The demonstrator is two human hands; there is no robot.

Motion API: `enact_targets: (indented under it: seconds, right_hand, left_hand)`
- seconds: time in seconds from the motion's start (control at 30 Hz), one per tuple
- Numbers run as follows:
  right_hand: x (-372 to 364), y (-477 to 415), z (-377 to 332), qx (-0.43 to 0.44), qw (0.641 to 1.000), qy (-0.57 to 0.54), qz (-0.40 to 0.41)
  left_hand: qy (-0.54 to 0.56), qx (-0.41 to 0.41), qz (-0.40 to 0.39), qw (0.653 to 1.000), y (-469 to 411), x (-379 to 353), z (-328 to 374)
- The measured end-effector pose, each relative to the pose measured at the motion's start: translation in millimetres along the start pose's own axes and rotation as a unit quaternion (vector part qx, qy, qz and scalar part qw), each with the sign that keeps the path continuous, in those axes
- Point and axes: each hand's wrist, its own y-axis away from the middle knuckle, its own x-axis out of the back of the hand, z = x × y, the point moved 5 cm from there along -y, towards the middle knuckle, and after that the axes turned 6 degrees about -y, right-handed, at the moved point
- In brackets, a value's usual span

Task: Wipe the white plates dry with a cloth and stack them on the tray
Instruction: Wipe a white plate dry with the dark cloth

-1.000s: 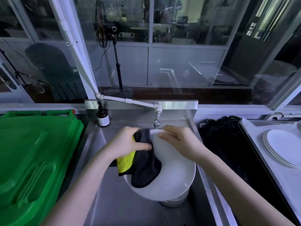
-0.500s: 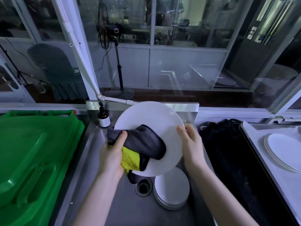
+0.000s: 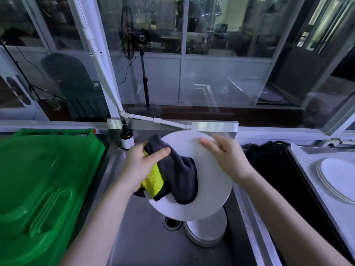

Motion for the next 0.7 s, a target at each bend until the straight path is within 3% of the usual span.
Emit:
enact_targets:
  seconds: [0.1,0.17,0.23,0.33,0.43,0.5,0.6,0.7]
  right_hand:
    - [-7.3,22.0,21.0,-0.119,0.958,-0.171,0.199]
    - [-23.1,35.1,32.2,-0.188,0.915,-0.246,0.261]
    - [-25.7,34.7,35.2,-0.206,0.925,-0.24,0.21]
    - [-1.1,15.4,20.6,-0.149,0.969,-0.19,0.06]
    - [12.4,-7.0,-4.0,-0.078,0.994,-0.02,-0.068]
    - [-1.8,-10.3,-15.2,-0.021,0.986,0.064,-0.15]
    - [-14.6,-1.9,-19.7,0.035,0.984,0.093,-0.147]
    - [-4.1,4.6,0.0,-0.007,0.997,0.039,-0.063]
  left_hand:
    - [0.236,0.173,0.101,0.951,18.7,-15.0,-42.4]
    - [0.289,0.242,0.137,0.916,27.5,-27.3,-61.0]
    - [0.27,0.242,0.155,0.919,26.8,-22.9,-63.7]
    - [0.194,0.174,0.123,0.958,16.2,-3.2,-48.9]
    - [0.023,0.058,0.036,0.997,2.2,2.8,-18.3]
    - [-0.097,-0.034,-0.063,0.993,-1.6,-8.4,2.8]
    - [-0.129,-0.081,-0.14,0.978,2.2,-21.3,18.0]
    - [-0.06,-0.047,-0.056,0.996,3.8,-12.7,0.0]
